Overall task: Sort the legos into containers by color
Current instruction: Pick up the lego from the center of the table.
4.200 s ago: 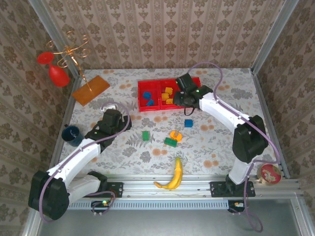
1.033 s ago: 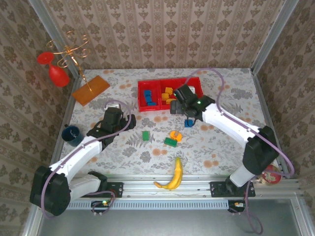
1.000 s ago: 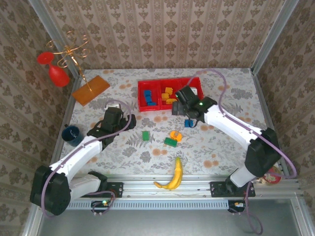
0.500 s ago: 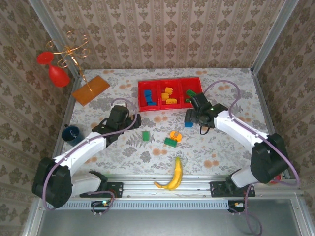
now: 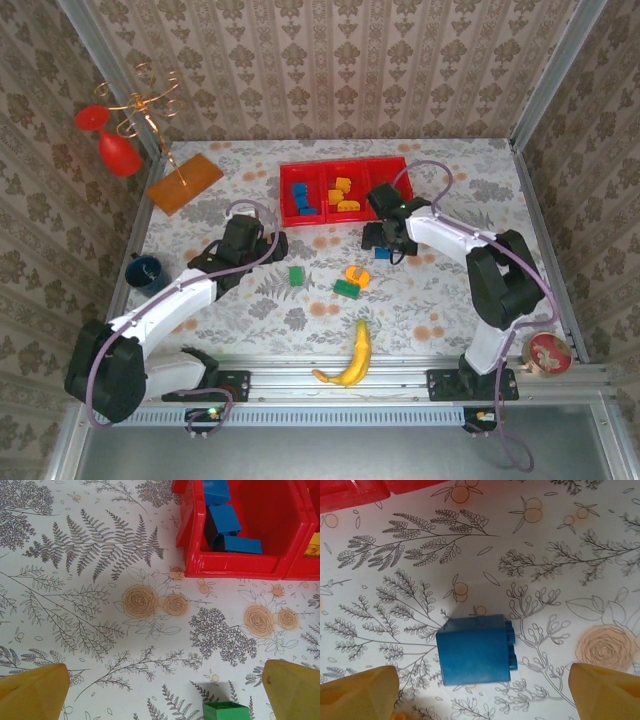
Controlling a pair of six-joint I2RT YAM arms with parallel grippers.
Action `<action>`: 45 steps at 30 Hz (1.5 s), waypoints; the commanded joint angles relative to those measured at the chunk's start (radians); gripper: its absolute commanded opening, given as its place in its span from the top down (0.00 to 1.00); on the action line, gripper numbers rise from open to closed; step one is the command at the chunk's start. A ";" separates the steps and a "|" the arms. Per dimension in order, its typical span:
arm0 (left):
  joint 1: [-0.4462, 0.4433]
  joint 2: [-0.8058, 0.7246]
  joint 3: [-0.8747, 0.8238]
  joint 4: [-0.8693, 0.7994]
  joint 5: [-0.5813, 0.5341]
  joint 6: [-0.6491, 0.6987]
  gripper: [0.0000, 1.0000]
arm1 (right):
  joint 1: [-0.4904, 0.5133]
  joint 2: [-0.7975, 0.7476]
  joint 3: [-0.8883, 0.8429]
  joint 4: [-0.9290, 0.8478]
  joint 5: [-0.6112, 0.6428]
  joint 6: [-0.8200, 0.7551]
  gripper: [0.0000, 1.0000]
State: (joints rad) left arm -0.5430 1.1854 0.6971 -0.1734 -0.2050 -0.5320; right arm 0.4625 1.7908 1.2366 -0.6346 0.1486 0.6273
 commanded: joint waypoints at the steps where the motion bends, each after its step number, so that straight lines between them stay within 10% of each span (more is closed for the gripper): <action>1: -0.006 0.006 0.016 0.009 -0.002 -0.024 0.00 | -0.005 0.050 0.037 -0.036 -0.004 -0.023 0.12; 45: 0.014 0.030 0.003 0.009 -0.005 -0.036 0.00 | 0.022 0.083 0.141 -0.003 -0.076 -0.008 0.71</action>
State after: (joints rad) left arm -0.5358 1.2186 0.6971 -0.1707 -0.2054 -0.5392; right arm 0.4660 1.9270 1.3254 -0.6353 0.0952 0.6052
